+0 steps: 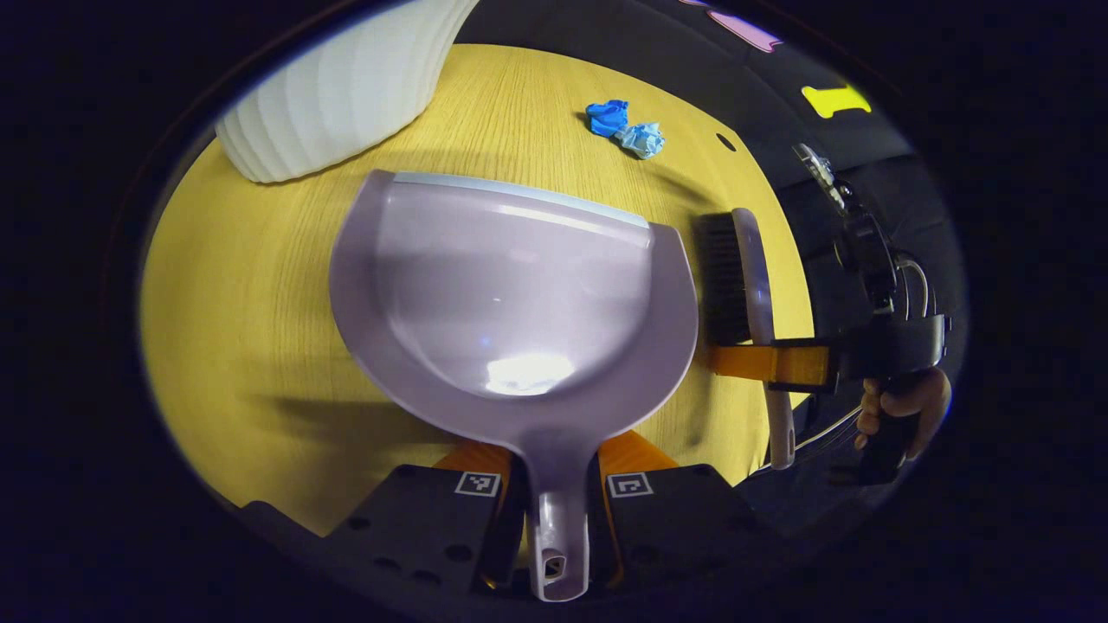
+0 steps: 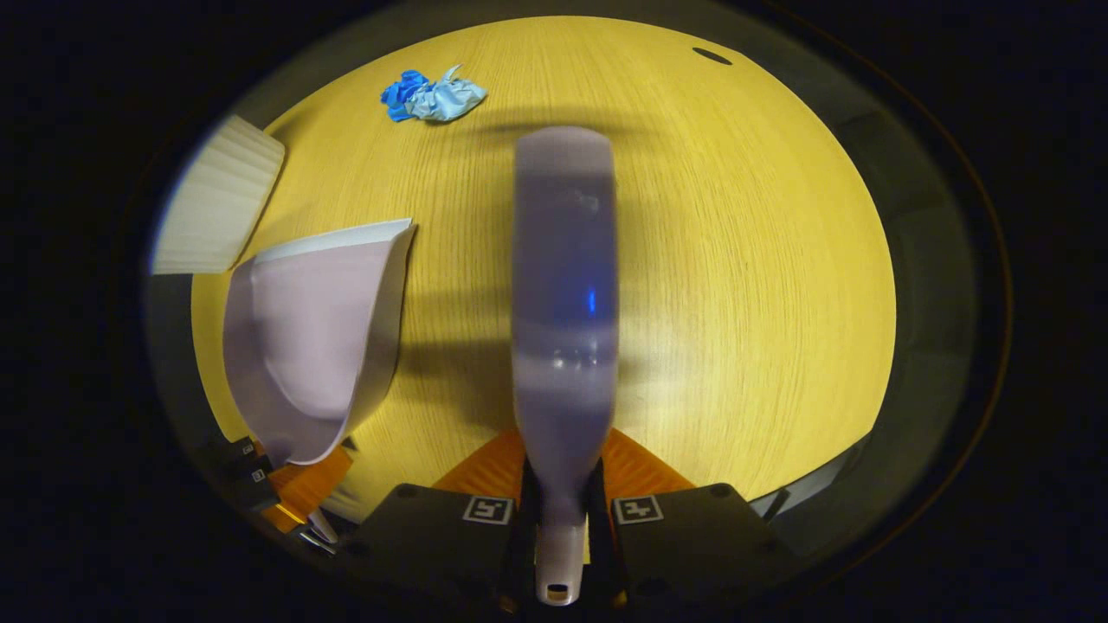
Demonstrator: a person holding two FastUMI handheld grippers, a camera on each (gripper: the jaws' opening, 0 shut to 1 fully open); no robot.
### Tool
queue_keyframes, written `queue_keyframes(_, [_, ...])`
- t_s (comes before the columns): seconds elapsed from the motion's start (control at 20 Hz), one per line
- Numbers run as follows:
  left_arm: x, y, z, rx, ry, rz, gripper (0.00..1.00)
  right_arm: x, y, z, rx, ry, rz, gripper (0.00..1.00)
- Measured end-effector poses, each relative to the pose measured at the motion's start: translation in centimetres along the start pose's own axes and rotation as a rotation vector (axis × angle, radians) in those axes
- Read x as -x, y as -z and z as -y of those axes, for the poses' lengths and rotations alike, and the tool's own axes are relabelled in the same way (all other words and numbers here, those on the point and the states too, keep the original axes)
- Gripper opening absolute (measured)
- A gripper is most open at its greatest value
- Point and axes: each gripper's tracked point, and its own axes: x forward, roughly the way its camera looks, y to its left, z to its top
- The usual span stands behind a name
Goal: Pick up the small broom and dustpan from the desktop, sweep the trash into the dustpan with the broom, and then empty the trash into the garbage bin.
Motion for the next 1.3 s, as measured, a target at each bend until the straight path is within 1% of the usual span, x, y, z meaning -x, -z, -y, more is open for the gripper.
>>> queue_keyframes(0.05, [0.0, 0.0, 0.0, -0.005, 0.002, -0.002, 0.29, 0.4, -0.1, -0.4, 0.024, -0.007, -0.001, 0.28])
queue_keyframes(0.1, [0.0, 0.0, 0.0, -0.013, 0.003, -0.005, 0.29, 0.8, -0.3, -0.9, 0.036, -0.028, -0.006, 0.25])
queue_keyframes(0.15, [0.0, 0.1, -0.1, -0.024, -0.002, -0.011, 0.29, 1.0, -0.8, -1.3, 0.044, -0.049, -0.005, 0.25])
queue_keyframes(0.2, [0.0, 0.1, -0.2, -0.037, -0.011, -0.016, 0.29, 1.3, -1.4, -1.3, 0.06, -0.052, -0.002, 0.25])
queue_keyframes(0.35, [0.3, 0.1, -0.8, -0.078, -0.02, -0.038, 0.29, 2.7, -4.3, 0.3, 0.135, -0.014, 0.039, 0.25])
queue_keyframes(0.45, [0.7, 0.0, -1.7, -0.112, -0.035, -0.049, 0.29, 4.1, -7.2, 1.6, 0.18, 0.01, 0.082, 0.25])
queue_keyframes(0.6, [1.5, -0.4, -2.7, -0.172, -0.067, -0.08, 0.29, 5.2, -12.2, 3.4, 0.209, 0.034, 0.131, 0.25])
queue_keyframes(0.7, [1.9, -0.8, -2.8, -0.213, -0.08, -0.114, 0.29, 5.2, -15.5, 4.6, 0.249, 0.063, 0.158, 0.25])
queue_keyframes(0.85, [2.0, -2.5, -2.5, -0.291, -0.083, -0.159, 0.29, 4.4, -20.0, 6.4, 0.376, 0.149, 0.186, 0.24])
queue_keyframes(0.9, [2.1, -3.2, -2.5, -0.307, -0.082, -0.174, 0.29, 4.1, -21.4, 6.6, 0.418, 0.165, 0.188, 0.24])
queue_keyframes(0.95, [2.0, -3.7, -2.6, -0.322, -0.082, -0.188, 0.29, 3.5, -22.4, 6.2, 0.446, 0.165, 0.182, 0.24])
queue_keyframes(1.15, [1.7, -5.8, -3.6, -0.403, -0.117, -0.235, 0.29, 1.1, -26.0, 4.8, 0.492, 0.142, 0.162, 0.24])
queue_keyframes(1.3, [1.5, -6.5, -3.9, -0.425, -0.123, -0.259, 0.29, 0.3, -27.5, 3.3, 0.594, 0.142, 0.152, 0.24])
